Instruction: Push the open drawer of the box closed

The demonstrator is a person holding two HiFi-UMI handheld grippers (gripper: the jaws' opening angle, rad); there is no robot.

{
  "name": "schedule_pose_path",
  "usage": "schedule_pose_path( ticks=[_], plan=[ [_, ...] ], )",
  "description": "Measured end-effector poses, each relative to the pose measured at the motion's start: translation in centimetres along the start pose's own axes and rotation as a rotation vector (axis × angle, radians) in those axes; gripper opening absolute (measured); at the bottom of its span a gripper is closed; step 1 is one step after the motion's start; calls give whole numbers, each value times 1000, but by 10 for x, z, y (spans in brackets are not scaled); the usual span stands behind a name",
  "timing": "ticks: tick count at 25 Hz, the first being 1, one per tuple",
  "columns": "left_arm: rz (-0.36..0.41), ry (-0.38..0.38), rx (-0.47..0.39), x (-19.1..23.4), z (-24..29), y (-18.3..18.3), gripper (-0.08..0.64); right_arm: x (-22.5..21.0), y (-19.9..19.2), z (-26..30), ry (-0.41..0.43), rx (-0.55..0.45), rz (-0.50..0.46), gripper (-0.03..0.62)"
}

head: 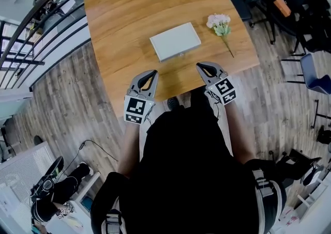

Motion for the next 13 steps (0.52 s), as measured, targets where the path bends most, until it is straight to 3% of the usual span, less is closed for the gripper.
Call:
schedule_pose_path(
  ticks=[13],
  plan=[
    [22,-9,-2,-1,-9,-5,25,14,1,-6,-22,-16,6,15]
  ],
)
Point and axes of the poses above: the fingertips, and each gripper's own axes: z forward along the fingers, x to its left, y out of its top, the point moved 3 cm from there along -z, backward along the fingers, and after that the axes turned 10 degrees about x, right-handed, at the moved point
